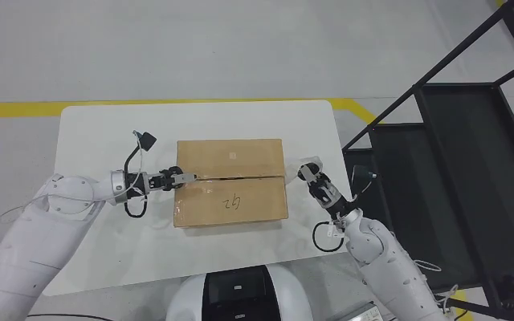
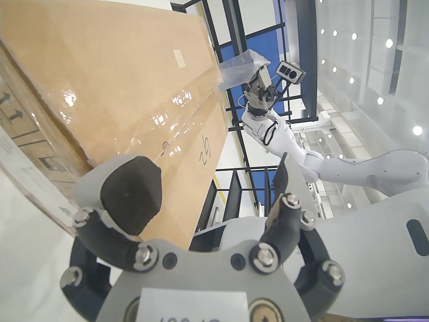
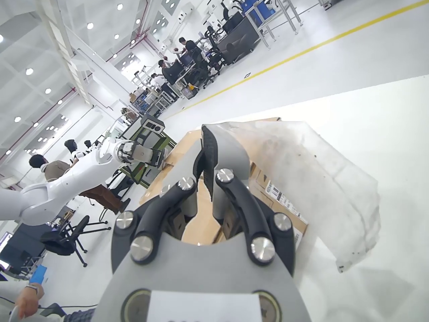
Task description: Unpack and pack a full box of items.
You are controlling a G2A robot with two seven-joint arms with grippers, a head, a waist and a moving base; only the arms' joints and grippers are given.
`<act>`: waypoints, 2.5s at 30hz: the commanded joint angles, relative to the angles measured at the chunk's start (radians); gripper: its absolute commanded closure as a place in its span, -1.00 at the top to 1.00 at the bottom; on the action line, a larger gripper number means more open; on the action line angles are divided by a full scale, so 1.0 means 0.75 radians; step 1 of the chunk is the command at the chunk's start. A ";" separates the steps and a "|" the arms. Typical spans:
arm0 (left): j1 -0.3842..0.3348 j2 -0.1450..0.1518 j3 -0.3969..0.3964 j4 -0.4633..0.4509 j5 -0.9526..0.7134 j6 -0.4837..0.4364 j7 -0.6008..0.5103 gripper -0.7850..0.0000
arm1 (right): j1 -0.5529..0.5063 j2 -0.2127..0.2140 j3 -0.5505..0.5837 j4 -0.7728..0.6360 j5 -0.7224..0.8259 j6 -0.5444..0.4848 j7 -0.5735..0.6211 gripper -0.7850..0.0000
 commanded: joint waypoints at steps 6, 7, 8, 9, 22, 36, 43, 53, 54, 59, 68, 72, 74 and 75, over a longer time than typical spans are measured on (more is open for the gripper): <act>0.004 -0.010 0.005 0.003 0.033 0.013 0.005 1.00 | 0.064 -0.012 -0.063 -0.012 -0.091 0.032 0.078 -1.00; 0.004 -0.012 0.006 0.003 0.038 0.014 0.005 1.00 | 0.077 -0.013 -0.074 -0.011 -0.102 0.042 0.097 -1.00; 0.005 -0.013 0.006 0.003 0.042 0.014 0.004 1.00 | 0.088 -0.015 -0.089 -0.013 -0.114 0.047 0.118 -1.00; 0.005 -0.014 0.007 0.004 0.043 0.016 0.004 1.00 | 0.099 -0.017 -0.104 -0.013 -0.123 0.053 0.140 -1.00; 0.009 -0.026 -0.017 -0.013 0.039 0.007 -0.012 1.00 | 0.174 -0.032 -0.204 -0.038 -0.291 0.213 0.320 -1.00; 0.066 -0.020 -0.126 -0.084 -0.069 -0.050 0.014 1.00 | 0.123 -0.017 -0.162 -0.185 -0.293 0.265 0.486 1.00; 0.115 -0.014 -0.193 -0.092 -0.116 -0.060 0.035 1.00 | 0.210 -0.028 -0.238 -0.173 -0.201 0.265 0.643 1.00; 0.198 -0.001 -0.293 -0.107 -0.132 -0.074 0.055 1.00 | 0.301 -0.046 -0.346 -0.149 -0.127 0.277 0.764 1.00; 0.205 0.000 -0.303 -0.109 -0.134 -0.073 0.058 1.00 | 0.303 -0.047 -0.351 -0.147 -0.120 0.276 0.768 1.00; 0.232 0.001 -0.332 -0.122 -0.131 -0.073 0.078 1.00 | 0.318 -0.050 -0.372 -0.140 -0.094 0.266 0.785 1.00; 0.255 -0.009 -0.346 -0.137 -0.140 -0.084 0.112 1.00 | 0.352 -0.056 -0.364 -0.109 0.016 0.254 0.743 1.00; 0.263 -0.012 -0.353 -0.139 -0.135 -0.084 0.114 1.00 | 0.374 -0.061 -0.360 -0.075 0.066 0.311 0.739 1.00; 0.268 -0.013 -0.358 -0.140 -0.124 -0.083 0.120 1.00 | 0.384 -0.064 -0.356 -0.066 0.108 0.343 0.749 1.00; 0.272 -0.013 -0.361 -0.141 -0.121 -0.083 0.122 1.00 | 0.387 -0.064 -0.354 -0.064 0.118 0.360 0.765 1.00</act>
